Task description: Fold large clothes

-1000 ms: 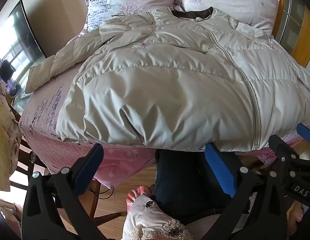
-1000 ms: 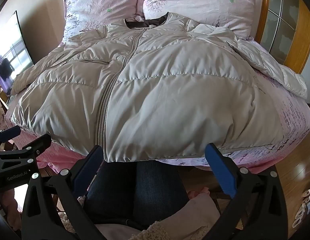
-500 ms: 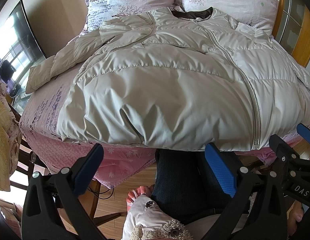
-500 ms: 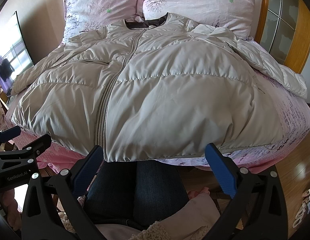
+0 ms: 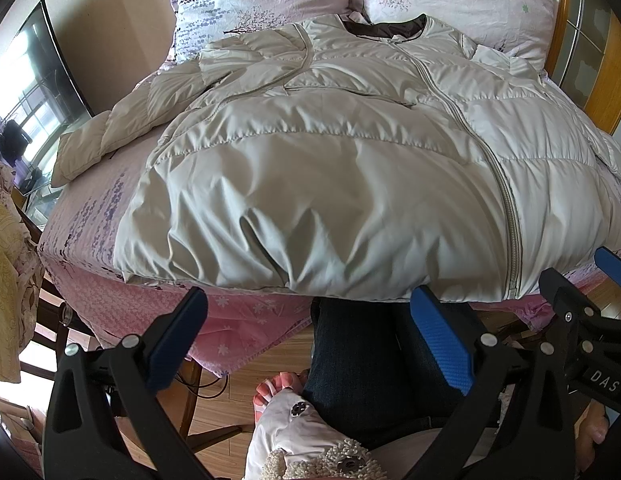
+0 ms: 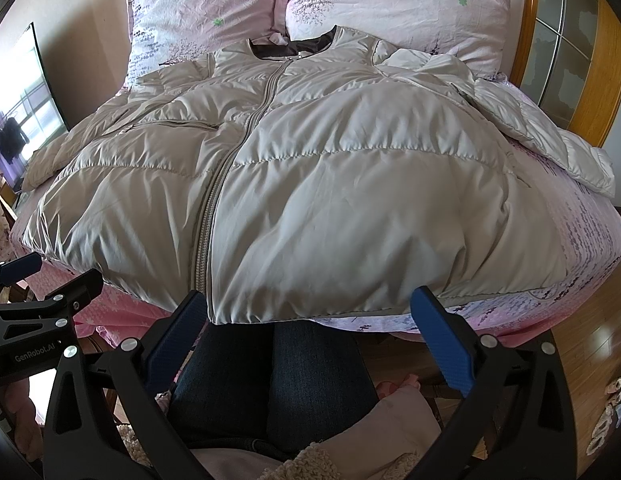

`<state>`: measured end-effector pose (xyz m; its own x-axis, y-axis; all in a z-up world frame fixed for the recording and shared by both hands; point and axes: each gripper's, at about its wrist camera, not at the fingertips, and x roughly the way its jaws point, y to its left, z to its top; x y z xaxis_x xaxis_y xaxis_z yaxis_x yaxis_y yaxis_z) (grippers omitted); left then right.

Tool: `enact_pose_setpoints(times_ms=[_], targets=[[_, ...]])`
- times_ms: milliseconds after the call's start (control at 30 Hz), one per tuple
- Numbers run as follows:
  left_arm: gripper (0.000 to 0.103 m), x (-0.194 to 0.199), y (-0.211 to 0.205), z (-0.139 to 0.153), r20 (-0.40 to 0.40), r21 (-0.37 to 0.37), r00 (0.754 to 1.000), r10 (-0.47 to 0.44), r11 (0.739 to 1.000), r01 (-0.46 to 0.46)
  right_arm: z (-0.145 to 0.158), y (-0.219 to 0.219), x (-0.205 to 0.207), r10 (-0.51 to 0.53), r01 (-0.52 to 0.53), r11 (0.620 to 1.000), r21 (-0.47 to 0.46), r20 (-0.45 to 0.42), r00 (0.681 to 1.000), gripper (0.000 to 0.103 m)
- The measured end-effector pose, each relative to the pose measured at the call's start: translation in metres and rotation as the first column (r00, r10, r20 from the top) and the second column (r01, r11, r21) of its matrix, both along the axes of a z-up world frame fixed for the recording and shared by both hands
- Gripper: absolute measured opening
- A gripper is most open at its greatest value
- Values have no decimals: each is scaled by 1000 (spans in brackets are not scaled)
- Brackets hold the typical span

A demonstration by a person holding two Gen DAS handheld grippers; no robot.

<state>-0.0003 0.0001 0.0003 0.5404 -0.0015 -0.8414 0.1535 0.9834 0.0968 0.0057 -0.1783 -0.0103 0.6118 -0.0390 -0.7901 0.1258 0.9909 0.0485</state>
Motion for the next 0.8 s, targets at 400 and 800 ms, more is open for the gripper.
enact_pose_setpoints(times_ms=[400,800], targets=[[101,0,0,0,1,0,1000,0,1000,0,0,0,0,0,0,1000,-1,2,1000,102],[101,0,0,0,1,0,1000,0,1000,0,1,-1,0,-3,3,1000,2,4,1000,102]])
